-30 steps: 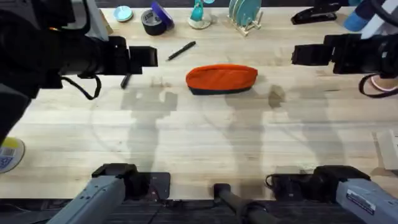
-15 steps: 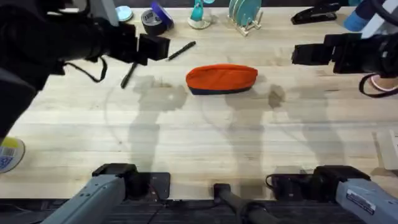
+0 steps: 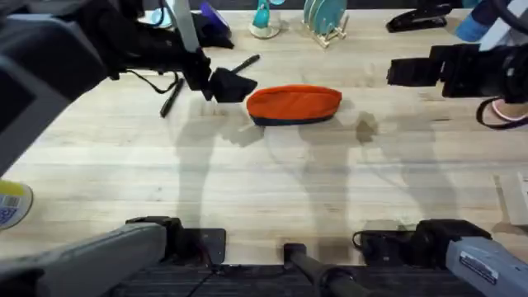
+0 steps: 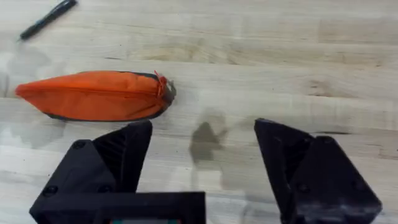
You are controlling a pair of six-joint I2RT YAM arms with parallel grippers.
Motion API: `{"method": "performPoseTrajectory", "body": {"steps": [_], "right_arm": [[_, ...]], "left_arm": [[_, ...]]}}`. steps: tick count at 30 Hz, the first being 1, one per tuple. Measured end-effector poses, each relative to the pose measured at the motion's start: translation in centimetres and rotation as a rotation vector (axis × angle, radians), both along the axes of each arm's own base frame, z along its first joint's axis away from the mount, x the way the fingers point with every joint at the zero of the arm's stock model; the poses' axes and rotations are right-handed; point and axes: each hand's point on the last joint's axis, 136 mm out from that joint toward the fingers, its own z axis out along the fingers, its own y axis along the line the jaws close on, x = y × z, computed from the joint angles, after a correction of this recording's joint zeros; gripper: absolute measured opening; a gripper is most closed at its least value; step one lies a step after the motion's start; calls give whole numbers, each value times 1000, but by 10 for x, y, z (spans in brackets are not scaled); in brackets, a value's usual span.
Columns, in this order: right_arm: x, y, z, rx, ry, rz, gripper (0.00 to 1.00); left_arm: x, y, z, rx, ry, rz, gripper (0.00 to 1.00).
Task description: Unzip the bag, pick up the pens from the table one at a time and place them inside, then zip the bag closed.
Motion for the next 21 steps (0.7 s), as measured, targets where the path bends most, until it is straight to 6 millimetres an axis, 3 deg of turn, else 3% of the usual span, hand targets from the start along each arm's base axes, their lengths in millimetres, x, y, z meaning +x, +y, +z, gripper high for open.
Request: {"method": "performPoseTrajectory", "body": {"steps": [10,21], "right_arm": [[0,0,0,0,0,0,996],[0,0,0,0,0,0,995]], "left_arm": [[-3,-21,-26,-145,11,-219,993],[11,-27,-82,-202,53,-296,955]]}}
